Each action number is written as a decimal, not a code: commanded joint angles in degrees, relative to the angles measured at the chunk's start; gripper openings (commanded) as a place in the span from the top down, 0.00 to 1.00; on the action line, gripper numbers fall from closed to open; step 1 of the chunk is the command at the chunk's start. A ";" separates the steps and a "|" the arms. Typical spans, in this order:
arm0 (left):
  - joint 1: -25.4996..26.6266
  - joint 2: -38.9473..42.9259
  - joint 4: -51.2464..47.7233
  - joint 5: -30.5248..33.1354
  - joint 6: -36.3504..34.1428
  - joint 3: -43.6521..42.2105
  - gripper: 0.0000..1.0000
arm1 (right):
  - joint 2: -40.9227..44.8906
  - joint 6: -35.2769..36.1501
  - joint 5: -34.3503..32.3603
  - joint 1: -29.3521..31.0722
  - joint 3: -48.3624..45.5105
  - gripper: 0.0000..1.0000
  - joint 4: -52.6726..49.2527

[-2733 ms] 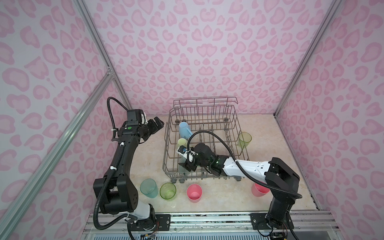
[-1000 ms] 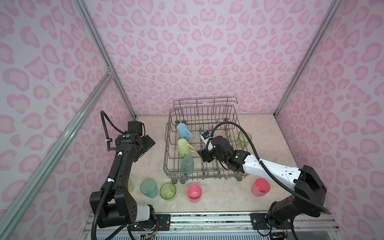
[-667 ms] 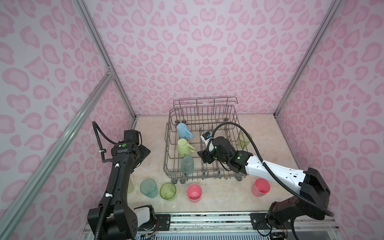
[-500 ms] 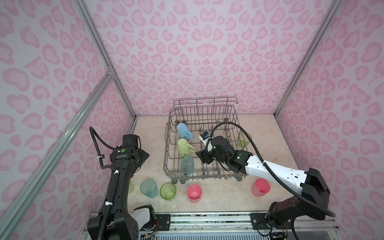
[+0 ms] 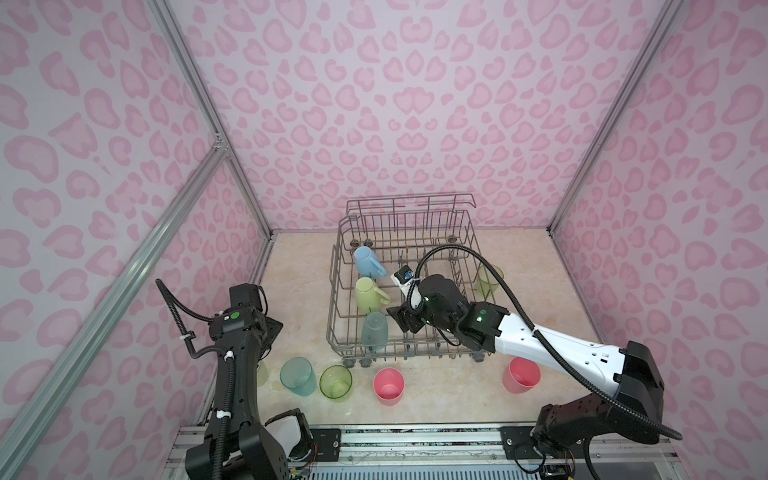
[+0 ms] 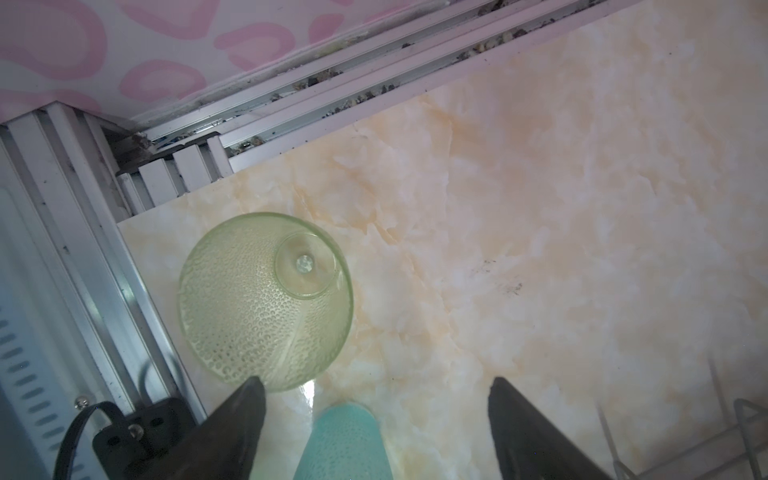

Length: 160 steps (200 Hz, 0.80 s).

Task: Load the cups into the dish rack
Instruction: 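Lower the left gripper into the light-green frosted cup and grip its rim, then lift the light-green cup with the left gripper while the right gripper moves over the rack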

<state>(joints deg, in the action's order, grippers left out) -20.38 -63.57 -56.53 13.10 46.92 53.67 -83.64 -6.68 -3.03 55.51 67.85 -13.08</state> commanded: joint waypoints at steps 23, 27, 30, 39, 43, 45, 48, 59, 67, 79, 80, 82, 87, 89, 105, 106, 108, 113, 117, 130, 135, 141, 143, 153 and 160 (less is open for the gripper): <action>-3.27 -1.33 3.11 -0.05 -2.32 -1.46 0.18 | 0.10 0.27 -1.21 0.13 -1.21 0.23 0.42; -3.50 -1.52 3.38 -0.31 -2.45 -1.53 0.18 | 0.05 0.32 -1.26 0.11 -1.23 0.23 0.47; -3.74 -1.74 3.59 -0.40 -2.59 -1.55 0.19 | 0.07 0.27 -1.22 0.08 -1.37 0.23 0.58; -4.33 -2.39 4.08 -0.70 -2.82 -1.64 0.20 | 0.10 0.26 -1.24 0.08 -1.59 0.23 0.76; -4.49 -2.51 4.26 -0.86 -2.97 -1.66 0.21 | 0.05 0.26 -1.21 0.08 -1.59 0.23 0.85; -4.67 -2.70 4.37 -0.92 -3.04 -1.64 0.21 | 0.05 0.26 -1.31 0.05 -1.65 0.23 0.86; -4.73 -2.92 4.54 -1.09 -3.11 -1.60 0.22 | 0.06 0.28 -1.36 0.09 -1.69 0.23 0.93; -4.69 -3.55 5.17 -1.47 -3.36 -1.47 0.25 | 0.18 0.44 -1.48 0.10 -1.91 0.23 0.95; -4.69 -4.16 5.57 -1.93 -3.58 -1.37 0.26 | 0.14 0.60 -1.67 0.10 -2.15 0.22 0.99; -6.64 -5.16 6.09 -2.09 -3.76 -1.12 0.30 | 0.33 0.86 -1.76 0.04 -2.31 0.22 0.90; -6.62 -5.25 6.13 -2.10 -3.76 -1.12 0.31 | 0.32 0.82 -1.78 -0.01 -2.34 0.22 0.92; -6.69 -5.38 6.21 -2.16 -3.76 -1.11 0.31 | 0.32 0.91 -1.74 -0.04 -2.30 0.22 0.92; -6.77 -5.76 6.38 -2.35 -3.76 -1.12 0.31 | 0.32 1.04 -1.80 -0.01 -2.37 0.22 0.89; -6.78 -5.85 6.42 -2.44 -3.85 -1.11 0.31 | 0.40 1.05 -1.81 0.03 -2.31 0.22 0.87; -7.02 -6.80 7.32 -2.73 -3.87 -1.62 0.36 | 0.45 1.44 -1.93 0.00 -2.38 0.22 0.86; -7.03 -6.81 7.41 -2.73 -3.90 -1.63 0.37 | 0.43 1.42 -1.91 0.02 -2.42 0.22 0.86; -7.04 -6.89 7.56 -2.73 -3.93 -1.72 0.37 | 0.43 1.41 -1.90 0.01 -2.39 0.22 0.86; -7.21 -7.08 7.88 -2.46 -3.95 -1.93 0.39 | 0.43 1.48 -1.98 -0.01 -2.37 0.22 0.86; -7.16 -7.32 7.98 -2.18 -3.91 -2.10 0.40 | 0.45 1.49 -1.90 0.03 -2.38 0.22 0.91; -7.30 -7.94 8.67 -1.76 -3.86 -2.50 0.46 | 0.44 1.58 -1.95 0.04 -2.62 0.22 1.11; -7.43 -8.25 8.76 -1.69 -3.85 -2.67 0.47 | 0.41 1.58 -1.95 -0.02 -2.61 0.22 1.21; -7.54 -8.55 9.00 -1.77 -3.89 -2.85 0.50 | 0.32 1.59 -2.06 0.02 -2.64 0.22 1.34; -7.56 -8.64 9.03 -1.81 -3.86 -2.91 0.51 | 0.34 1.60 -2.00 -0.01 -2.62 0.22 1.34; -7.64 -9.13 9.32 -2.23 -3.94 -3.18 0.55 | 0.23 1.67 -2.07 -0.11 -2.80 0.22 1.56; -7.76 -9.40 9.42 -2.46 -3.98 -3.15 0.56 | -0.02 1.67 -2.00 -0.13 -2.73 0.22 1.65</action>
<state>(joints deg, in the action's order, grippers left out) -27.81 -72.14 -48.64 10.72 43.42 51.00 -83.24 -5.37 -4.45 55.48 65.56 -13.08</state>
